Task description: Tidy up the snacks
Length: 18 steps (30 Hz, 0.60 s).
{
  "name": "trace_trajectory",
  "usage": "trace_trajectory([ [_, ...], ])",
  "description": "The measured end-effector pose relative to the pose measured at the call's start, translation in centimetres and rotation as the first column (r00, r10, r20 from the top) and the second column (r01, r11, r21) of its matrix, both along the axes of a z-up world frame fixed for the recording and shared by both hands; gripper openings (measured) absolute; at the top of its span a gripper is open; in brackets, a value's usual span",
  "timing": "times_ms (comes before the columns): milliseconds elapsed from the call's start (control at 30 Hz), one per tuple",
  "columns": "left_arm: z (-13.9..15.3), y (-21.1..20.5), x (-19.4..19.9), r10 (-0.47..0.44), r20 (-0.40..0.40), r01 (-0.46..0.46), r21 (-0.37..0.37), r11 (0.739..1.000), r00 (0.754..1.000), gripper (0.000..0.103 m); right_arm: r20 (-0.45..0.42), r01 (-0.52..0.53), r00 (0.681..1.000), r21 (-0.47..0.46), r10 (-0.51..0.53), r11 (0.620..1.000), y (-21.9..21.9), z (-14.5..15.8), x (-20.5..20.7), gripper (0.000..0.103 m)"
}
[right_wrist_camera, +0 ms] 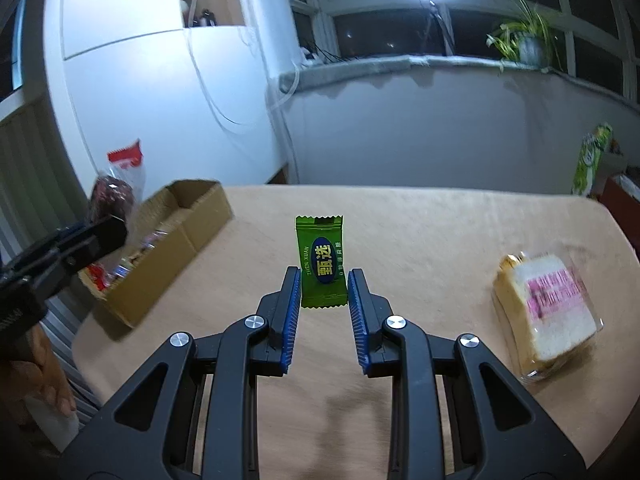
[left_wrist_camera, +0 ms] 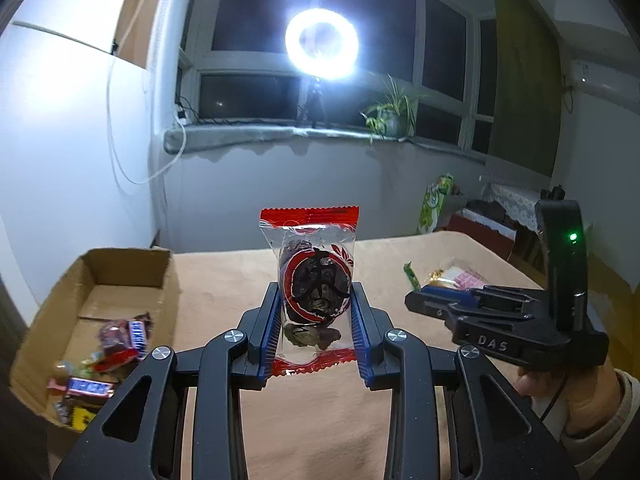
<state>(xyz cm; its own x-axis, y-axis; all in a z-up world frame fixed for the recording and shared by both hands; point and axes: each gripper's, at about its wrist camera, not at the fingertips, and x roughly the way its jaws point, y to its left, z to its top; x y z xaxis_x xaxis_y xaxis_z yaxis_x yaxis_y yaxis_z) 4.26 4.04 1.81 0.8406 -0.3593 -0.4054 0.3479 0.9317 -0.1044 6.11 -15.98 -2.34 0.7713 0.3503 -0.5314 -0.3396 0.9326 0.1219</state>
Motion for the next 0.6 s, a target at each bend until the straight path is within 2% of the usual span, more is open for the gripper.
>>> trace_trajectory([
  [200, -0.1, 3.3, -0.3, 0.060, 0.005, -0.060, -0.031, 0.998, 0.998, 0.031, 0.032, -0.064, 0.997, -0.002, 0.065, 0.998, 4.1, 1.4, 0.1, 0.025],
  [600, -1.1, 10.9, -1.0, 0.227, -0.020, -0.228, -0.060, 0.972, 0.974, 0.031, 0.021, -0.256, 0.966, -0.015, 0.257, 0.966, 14.0, 1.3, 2.7, 0.025],
])
